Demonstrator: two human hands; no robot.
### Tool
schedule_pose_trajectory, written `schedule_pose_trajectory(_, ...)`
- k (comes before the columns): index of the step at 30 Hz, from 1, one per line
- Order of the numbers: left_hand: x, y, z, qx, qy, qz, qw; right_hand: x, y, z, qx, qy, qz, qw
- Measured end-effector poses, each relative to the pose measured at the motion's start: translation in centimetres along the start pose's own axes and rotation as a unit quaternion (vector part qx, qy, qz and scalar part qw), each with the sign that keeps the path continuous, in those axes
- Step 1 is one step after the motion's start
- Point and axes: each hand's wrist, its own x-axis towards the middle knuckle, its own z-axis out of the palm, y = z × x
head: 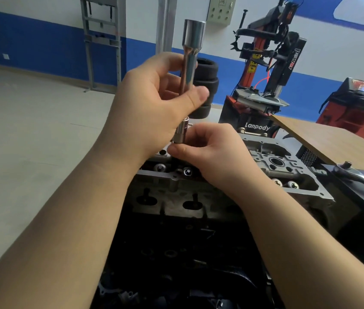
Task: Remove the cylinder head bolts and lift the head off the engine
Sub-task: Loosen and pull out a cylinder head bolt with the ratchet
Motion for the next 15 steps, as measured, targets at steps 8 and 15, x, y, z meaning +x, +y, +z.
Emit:
schedule_pose_trajectory(8,0.25,-0.49,-0.83,0.021,-0.042,0.002,0.999,0.04,-0.45,0.27,0.011,-0.010,-0.006,1.000)
schedule_pose_trajectory(15,0.09,-0.43,-0.48,-0.054,-0.064,-0.020,0.996,-0.28,-0.03,0.14,-0.002,0.007,-0.020,1.000)
